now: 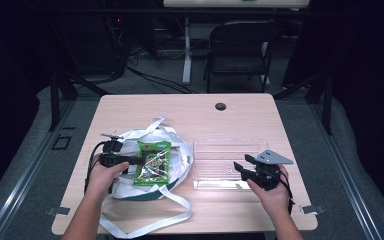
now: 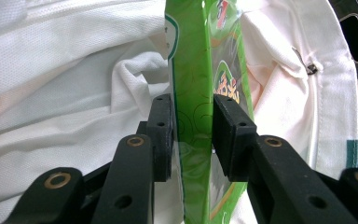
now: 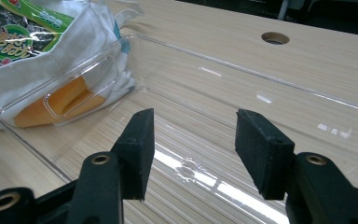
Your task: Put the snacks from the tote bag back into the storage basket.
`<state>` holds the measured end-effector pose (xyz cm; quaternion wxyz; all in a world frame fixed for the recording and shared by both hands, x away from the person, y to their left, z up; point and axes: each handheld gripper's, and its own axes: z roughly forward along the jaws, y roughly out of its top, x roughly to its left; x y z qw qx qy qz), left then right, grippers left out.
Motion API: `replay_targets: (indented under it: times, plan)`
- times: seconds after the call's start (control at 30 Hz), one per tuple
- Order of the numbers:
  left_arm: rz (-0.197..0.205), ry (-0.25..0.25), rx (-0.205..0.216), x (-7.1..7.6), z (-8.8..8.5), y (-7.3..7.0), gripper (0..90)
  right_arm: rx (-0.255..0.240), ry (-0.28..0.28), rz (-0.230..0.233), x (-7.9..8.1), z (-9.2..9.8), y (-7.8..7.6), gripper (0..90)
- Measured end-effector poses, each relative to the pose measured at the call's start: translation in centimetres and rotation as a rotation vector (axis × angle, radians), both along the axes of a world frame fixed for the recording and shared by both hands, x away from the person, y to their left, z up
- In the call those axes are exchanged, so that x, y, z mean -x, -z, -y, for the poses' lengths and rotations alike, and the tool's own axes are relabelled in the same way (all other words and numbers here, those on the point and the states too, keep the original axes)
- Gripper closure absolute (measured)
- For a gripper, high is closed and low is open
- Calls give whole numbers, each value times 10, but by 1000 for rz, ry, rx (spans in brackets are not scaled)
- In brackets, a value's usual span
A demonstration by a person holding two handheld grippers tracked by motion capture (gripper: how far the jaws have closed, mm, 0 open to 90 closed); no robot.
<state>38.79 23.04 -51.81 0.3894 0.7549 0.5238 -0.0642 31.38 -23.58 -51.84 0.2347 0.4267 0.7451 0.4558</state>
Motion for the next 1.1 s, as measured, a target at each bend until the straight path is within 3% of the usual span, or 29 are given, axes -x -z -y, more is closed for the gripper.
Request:
replay_targets:
  times: [0.33,0.97,1.1]
  plan:
    - [-13,33,13,1,-4,-4,723,4,5,1,0,1,0,472]
    - [-38,93,-15,2,-11,-10,734,3,2,3,0,-1,1,471]
    - [-32,94,4,2,-12,-11,739,4,1,4,0,-1,1,471]
